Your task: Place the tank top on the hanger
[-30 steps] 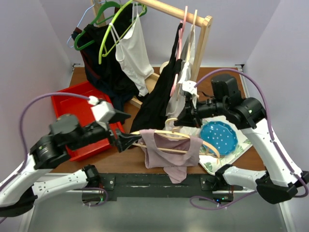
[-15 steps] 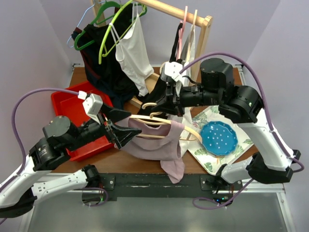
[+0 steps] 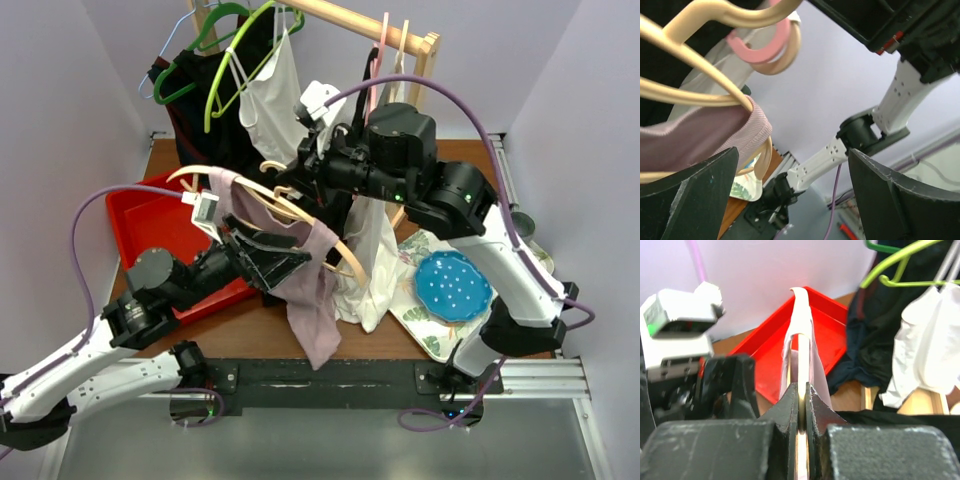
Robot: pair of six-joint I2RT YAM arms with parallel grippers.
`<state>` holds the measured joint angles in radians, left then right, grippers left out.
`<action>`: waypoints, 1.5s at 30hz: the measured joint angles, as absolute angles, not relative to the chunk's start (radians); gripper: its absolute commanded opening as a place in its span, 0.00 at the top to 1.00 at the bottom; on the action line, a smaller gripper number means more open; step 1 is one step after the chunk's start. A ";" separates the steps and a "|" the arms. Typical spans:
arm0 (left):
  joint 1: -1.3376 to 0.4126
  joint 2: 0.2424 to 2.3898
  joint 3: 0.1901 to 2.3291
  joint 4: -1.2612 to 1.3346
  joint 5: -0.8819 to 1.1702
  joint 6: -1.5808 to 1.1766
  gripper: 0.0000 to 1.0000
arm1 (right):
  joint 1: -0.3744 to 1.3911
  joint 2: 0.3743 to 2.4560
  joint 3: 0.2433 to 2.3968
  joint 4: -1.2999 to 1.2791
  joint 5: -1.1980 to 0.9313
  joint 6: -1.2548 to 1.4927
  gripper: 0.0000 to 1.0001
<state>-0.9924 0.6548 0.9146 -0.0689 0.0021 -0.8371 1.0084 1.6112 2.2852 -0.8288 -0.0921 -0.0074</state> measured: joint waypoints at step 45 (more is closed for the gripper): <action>-1.188 0.895 0.827 -0.060 -0.589 -1.287 0.94 | 1.042 1.740 2.280 -0.771 0.122 0.074 1.00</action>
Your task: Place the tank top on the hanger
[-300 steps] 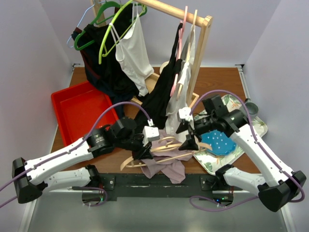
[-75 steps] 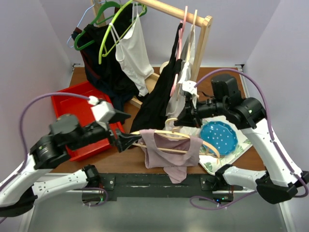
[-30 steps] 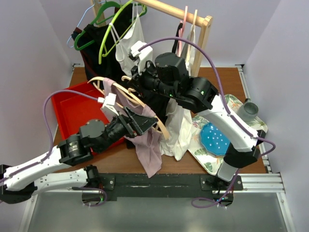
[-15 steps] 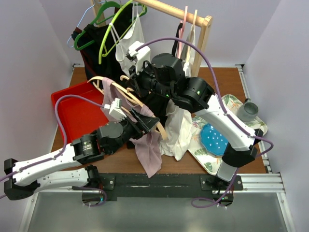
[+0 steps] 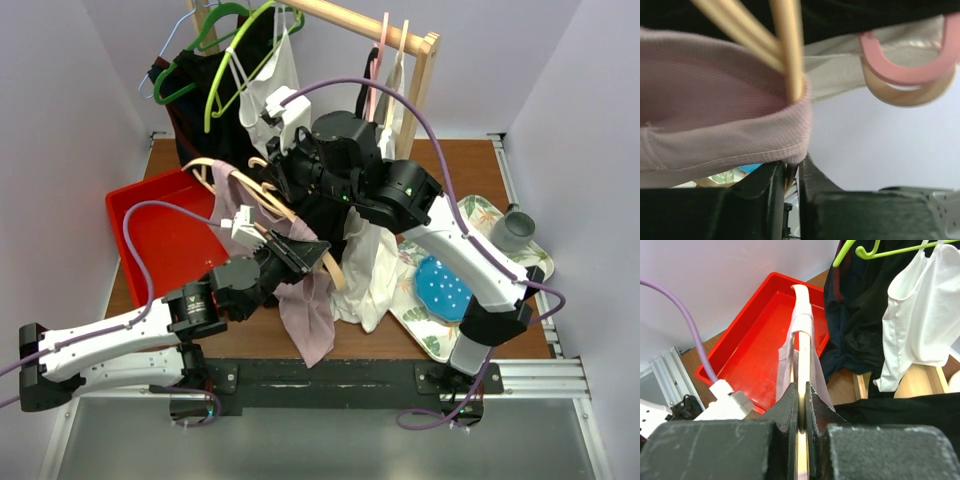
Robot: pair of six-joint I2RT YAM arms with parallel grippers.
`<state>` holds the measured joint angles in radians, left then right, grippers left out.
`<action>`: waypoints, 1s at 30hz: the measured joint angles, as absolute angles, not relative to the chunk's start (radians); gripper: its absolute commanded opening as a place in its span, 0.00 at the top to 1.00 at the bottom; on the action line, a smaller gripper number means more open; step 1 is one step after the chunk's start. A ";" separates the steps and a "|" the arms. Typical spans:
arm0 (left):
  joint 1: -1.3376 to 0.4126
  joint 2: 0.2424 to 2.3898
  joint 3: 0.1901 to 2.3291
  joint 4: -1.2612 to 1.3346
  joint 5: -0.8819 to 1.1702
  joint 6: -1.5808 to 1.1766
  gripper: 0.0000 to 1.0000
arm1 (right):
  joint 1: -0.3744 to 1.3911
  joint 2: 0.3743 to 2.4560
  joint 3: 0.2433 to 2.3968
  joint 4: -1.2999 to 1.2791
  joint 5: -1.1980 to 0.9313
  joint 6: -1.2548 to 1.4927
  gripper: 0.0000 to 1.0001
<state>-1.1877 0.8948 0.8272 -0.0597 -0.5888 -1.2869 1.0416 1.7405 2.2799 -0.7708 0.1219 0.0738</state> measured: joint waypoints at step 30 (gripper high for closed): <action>-1.192 0.621 0.653 -0.076 -0.305 -1.080 1.00 | 0.974 1.489 2.246 -0.731 -0.072 -0.072 0.37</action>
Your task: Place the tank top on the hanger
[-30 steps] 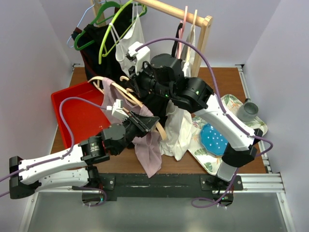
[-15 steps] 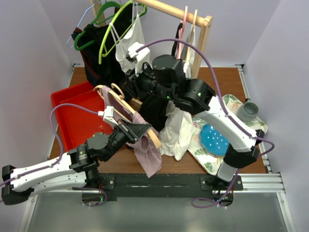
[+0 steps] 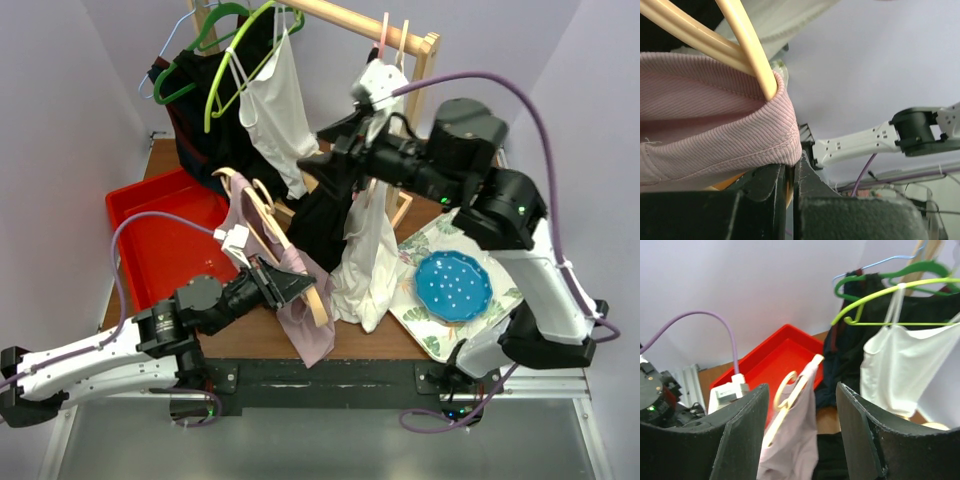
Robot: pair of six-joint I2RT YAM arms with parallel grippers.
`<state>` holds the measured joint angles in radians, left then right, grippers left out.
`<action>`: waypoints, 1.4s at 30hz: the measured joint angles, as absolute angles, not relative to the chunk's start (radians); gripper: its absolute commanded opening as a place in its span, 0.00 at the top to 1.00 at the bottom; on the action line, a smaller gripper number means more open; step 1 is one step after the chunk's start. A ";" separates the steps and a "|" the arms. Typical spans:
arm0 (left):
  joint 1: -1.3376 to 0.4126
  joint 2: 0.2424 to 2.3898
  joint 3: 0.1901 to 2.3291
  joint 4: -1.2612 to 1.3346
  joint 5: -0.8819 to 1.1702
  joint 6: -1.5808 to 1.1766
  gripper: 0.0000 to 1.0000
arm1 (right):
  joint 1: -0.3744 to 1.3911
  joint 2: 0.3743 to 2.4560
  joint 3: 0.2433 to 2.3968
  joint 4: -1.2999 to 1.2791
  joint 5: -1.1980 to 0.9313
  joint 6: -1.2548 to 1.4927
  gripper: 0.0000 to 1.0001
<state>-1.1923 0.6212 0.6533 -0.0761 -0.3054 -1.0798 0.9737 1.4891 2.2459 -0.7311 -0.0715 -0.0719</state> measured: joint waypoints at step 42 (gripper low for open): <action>-0.458 1.433 1.593 -0.067 0.984 -1.016 1.00 | 0.233 0.764 1.581 -0.799 -0.142 -0.114 0.30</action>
<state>-0.4576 1.4326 1.5929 -0.0673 0.9844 -1.0157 0.2329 0.7635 1.5814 -0.7986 -0.1425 -0.1143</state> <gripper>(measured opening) 0.069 0.692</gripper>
